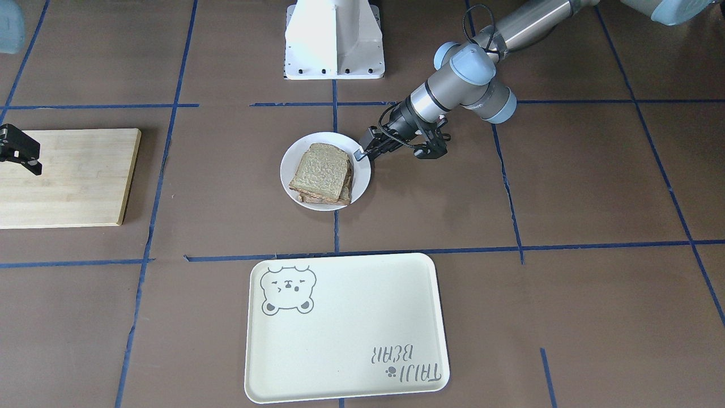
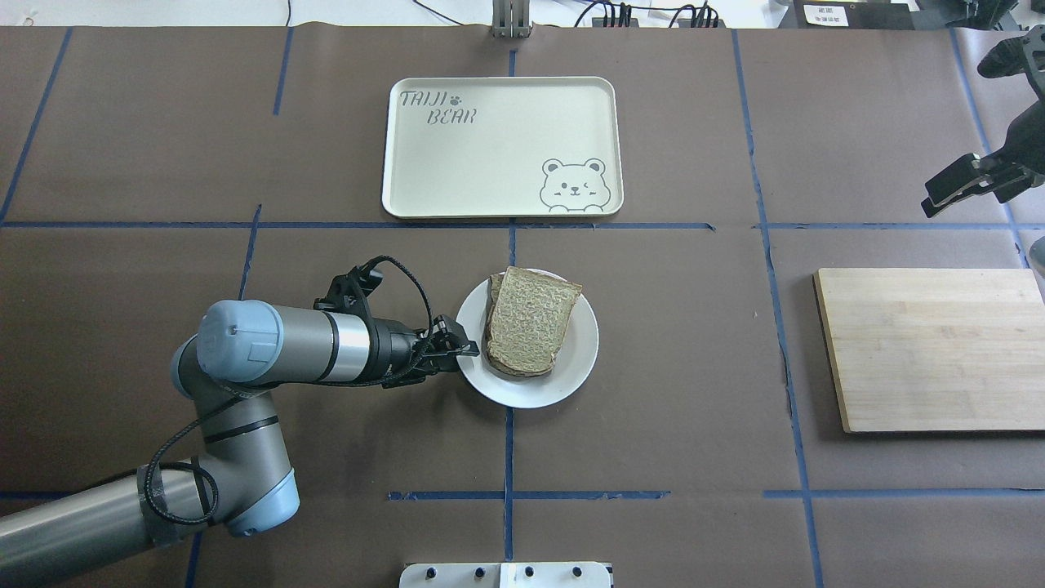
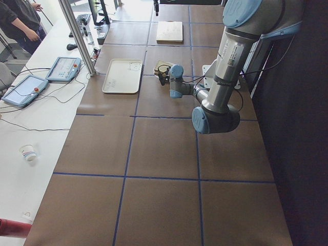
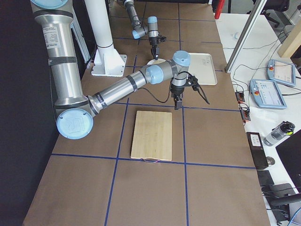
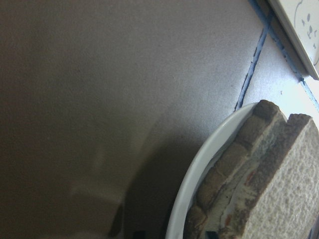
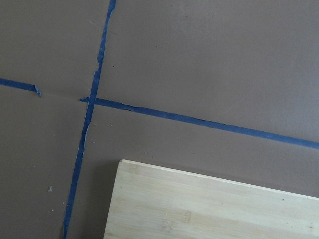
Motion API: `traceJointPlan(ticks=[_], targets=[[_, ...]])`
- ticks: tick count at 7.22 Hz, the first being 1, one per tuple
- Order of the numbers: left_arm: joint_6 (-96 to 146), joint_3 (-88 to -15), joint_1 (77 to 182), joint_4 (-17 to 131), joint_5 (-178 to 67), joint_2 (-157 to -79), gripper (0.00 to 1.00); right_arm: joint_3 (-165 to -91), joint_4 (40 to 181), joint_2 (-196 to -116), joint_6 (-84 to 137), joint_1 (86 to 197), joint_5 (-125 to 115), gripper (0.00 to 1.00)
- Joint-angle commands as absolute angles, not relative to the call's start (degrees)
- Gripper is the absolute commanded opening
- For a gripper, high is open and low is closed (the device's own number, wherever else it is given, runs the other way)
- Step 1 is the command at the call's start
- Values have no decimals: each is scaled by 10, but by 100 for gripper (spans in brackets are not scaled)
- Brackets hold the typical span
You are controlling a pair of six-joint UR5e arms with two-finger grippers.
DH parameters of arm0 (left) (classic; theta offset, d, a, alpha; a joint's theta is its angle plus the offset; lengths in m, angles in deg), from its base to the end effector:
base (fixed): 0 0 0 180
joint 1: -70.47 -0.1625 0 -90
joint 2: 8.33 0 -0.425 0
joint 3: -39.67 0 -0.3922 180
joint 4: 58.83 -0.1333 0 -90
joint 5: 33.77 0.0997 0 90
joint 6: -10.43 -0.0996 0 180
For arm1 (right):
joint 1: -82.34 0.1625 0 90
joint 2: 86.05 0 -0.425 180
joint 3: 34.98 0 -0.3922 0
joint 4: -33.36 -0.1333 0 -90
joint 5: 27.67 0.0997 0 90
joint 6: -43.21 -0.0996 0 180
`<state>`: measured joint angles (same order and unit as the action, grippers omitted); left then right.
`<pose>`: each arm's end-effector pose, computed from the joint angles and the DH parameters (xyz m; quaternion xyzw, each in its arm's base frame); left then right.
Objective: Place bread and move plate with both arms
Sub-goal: 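Grasp the rim of the white plate with the left gripper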
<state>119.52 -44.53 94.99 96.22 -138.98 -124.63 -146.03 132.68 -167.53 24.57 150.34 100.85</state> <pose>0.5553 -0.3711 0.3142 -0.0651 0.6770 -0.1868 0.7089 -0.1304 -0.5131 0.4279 0.0429 -0.3621 -0.0852 0.9272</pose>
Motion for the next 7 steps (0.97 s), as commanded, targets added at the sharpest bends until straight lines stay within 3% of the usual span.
traceJointPlan(ticks=[1, 3, 4, 6, 7], targets=[[1195, -423, 949, 963, -1390, -1264, 47, -1458, 1327, -1675, 246, 1505, 1009, 100], [1195, -419, 947, 965, -1390, -1265, 45, -1458, 1327, -1675, 246, 1508, 1009, 100], [1195, -419, 947, 965, -1391, -1265, 36, -1458, 1327, -1675, 246, 1509, 1009, 100], [1196, -425, 948, 966, -1392, -1263, 7, -1458, 1327, -1675, 247, 1511, 1014, 100], [1196, -433, 949, 966, -1392, -1264, 4, -1458, 1327, -1675, 247, 1512, 1014, 100]])
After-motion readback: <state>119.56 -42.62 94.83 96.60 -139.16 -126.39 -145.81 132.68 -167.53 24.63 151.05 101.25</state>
